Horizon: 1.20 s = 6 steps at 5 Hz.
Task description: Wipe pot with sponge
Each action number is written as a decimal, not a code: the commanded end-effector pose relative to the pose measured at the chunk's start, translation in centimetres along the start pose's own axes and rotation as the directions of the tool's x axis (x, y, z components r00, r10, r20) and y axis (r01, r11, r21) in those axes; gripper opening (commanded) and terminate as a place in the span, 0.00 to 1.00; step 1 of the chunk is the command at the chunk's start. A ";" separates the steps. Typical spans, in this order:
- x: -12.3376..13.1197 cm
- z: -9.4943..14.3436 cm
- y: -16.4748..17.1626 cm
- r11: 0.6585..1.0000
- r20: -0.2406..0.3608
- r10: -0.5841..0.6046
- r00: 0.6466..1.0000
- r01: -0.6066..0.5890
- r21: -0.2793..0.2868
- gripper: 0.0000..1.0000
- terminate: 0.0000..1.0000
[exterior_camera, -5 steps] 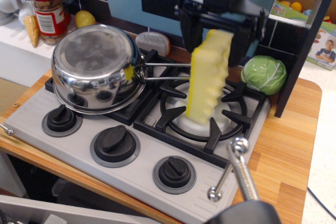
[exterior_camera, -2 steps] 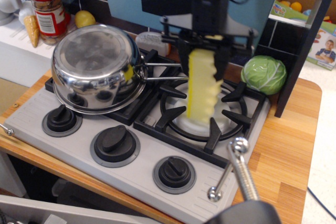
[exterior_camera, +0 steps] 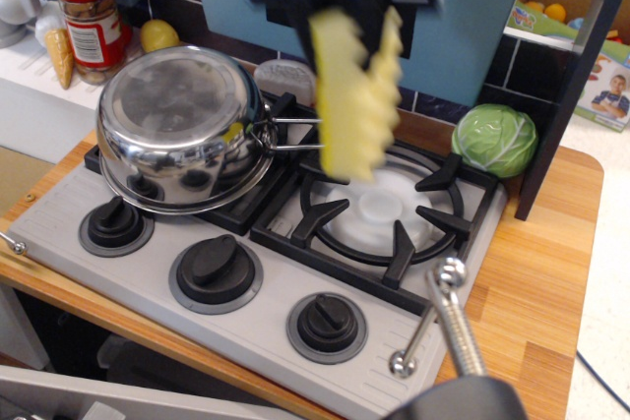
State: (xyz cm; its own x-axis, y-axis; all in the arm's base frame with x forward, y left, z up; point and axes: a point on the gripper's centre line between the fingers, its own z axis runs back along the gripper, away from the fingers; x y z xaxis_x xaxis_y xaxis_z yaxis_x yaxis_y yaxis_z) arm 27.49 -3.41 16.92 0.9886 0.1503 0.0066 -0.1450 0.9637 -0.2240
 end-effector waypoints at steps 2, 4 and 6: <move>2.1 6.1 9.2 0.994 0.132 -0.105 0.986 0.110 -0.029 0.00 0.00; 1.8 1.7 11.6 0.991 0.112 -0.126 0.986 0.129 -0.028 0.00 0.00; 1.7 -1.1 11.7 0.994 0.097 -0.099 0.990 0.103 -0.032 0.00 0.00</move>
State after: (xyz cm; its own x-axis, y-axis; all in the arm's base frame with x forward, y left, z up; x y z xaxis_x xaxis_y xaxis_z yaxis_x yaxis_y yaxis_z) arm 27.23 8.15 12.81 0.9912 0.0890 0.0978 -0.0601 0.9621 -0.2659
